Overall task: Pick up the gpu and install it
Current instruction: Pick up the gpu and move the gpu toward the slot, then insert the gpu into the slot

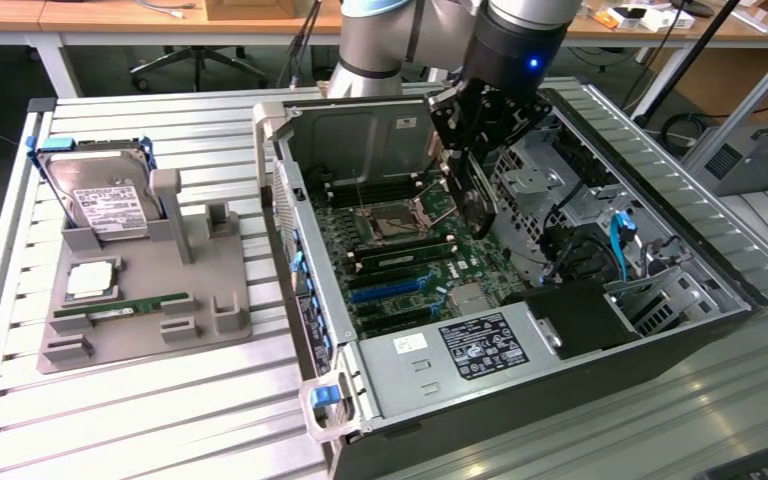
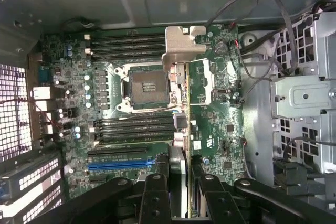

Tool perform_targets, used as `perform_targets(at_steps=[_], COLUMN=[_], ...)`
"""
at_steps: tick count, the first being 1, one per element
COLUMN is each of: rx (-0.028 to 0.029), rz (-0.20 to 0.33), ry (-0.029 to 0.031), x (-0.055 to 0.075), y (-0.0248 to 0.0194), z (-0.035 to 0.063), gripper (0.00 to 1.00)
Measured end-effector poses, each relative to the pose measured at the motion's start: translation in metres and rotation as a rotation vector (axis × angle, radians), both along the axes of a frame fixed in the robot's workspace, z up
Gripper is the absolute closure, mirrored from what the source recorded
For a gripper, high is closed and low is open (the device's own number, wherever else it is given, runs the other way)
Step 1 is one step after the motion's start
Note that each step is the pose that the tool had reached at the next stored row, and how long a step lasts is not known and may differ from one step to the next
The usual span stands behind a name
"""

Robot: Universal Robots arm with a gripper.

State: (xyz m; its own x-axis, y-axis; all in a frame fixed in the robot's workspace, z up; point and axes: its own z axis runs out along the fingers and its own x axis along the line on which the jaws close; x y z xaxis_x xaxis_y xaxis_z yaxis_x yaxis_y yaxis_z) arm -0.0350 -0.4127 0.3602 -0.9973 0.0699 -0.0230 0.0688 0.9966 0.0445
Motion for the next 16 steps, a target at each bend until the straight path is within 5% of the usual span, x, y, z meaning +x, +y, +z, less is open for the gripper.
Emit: perform_targets(at_steps=[16], rx=[-0.0001], rz=[0.016], ry=[0.0000], x=[0.0001], y=[0.0000], z=[-0.0001], gripper=[0.73])
